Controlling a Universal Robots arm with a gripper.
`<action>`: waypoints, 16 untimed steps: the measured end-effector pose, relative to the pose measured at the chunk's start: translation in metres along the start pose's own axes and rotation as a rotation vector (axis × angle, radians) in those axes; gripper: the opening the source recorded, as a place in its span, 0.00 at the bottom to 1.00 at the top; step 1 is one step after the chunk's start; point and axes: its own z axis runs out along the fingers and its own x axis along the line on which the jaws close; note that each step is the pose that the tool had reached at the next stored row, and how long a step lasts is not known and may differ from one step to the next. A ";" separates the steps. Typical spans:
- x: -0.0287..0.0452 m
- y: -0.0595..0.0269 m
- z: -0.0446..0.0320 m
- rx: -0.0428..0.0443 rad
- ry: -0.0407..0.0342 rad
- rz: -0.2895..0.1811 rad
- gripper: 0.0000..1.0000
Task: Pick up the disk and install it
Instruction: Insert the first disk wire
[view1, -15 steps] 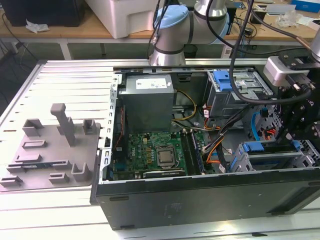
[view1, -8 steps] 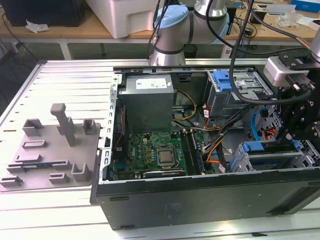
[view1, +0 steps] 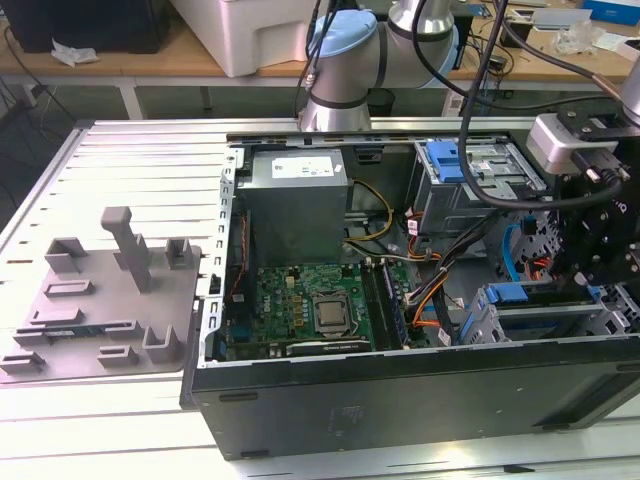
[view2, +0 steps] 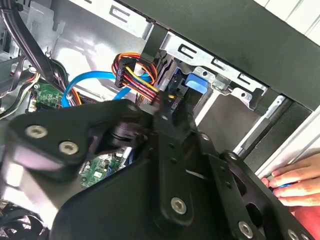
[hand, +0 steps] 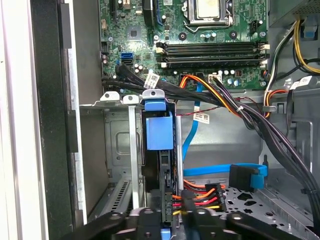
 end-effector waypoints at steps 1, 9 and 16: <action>0.0000 0.0000 -0.0005 0.0001 0.0004 0.000 0.30; -0.0009 -0.0001 -0.0033 0.0001 0.0005 0.000 0.36; -0.0155 -0.0004 -0.0167 0.0003 0.0096 -0.001 0.36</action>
